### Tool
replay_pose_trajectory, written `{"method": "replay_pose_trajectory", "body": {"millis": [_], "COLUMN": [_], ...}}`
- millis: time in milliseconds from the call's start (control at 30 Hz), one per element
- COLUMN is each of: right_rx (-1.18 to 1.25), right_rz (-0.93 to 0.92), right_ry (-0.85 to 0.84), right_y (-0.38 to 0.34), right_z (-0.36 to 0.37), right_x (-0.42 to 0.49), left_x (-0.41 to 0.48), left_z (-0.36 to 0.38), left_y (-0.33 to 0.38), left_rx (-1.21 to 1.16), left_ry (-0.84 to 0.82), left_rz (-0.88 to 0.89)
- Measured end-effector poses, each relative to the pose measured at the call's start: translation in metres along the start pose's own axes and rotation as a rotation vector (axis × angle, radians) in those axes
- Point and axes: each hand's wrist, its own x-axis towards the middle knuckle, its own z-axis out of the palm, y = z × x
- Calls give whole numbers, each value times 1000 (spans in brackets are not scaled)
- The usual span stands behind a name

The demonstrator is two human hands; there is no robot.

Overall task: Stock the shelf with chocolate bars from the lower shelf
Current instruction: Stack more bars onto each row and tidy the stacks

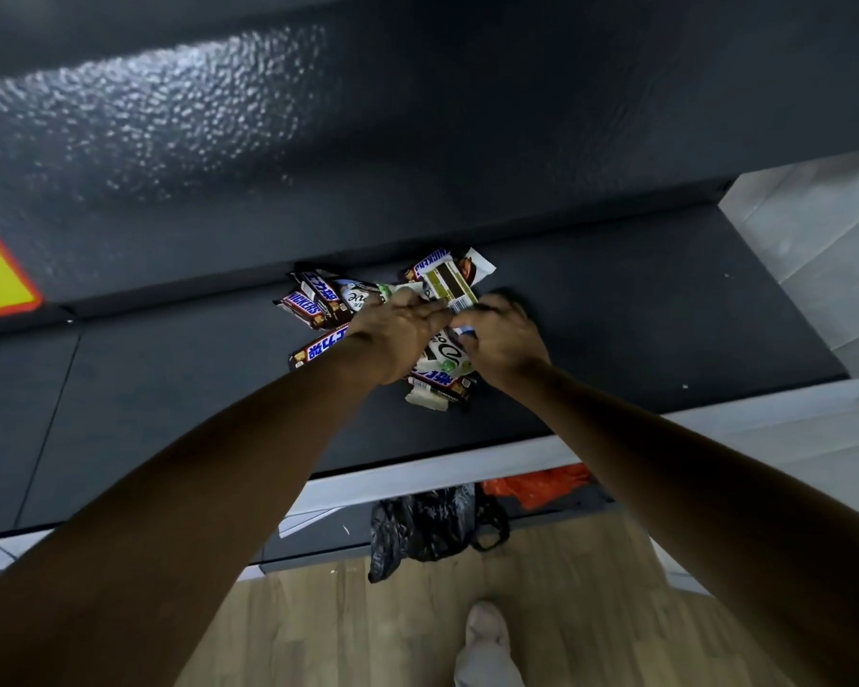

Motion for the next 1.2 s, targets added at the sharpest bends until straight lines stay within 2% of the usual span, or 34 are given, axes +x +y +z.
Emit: {"method": "replay_pose_trajectory", "body": {"millis": [100,300,433,667,900,1200], "right_rx": [-10,-123,-82,111,180,247], "right_rz": [28,101,139,147,21,-99], "right_ry": [38,41,4,35,165,250], "right_y": [-2,-3,-6,-3,-23,-65], "right_z": [3,3,-3,-7,-17,-38], "right_x": [-3,-4,-11,-40,-83,-154], "left_x": [0,0,-13,-51,-113,-201], "left_z": [-4,-2,0,19,17,12], "left_y": [0,-10,-15,-17,4,8], "left_rx": [122,124,126,-44,-42,-301], "left_ry": [-17,-50,-88,-1,134,408], "left_rz": [3,28,16,-28,-105,-157]}}
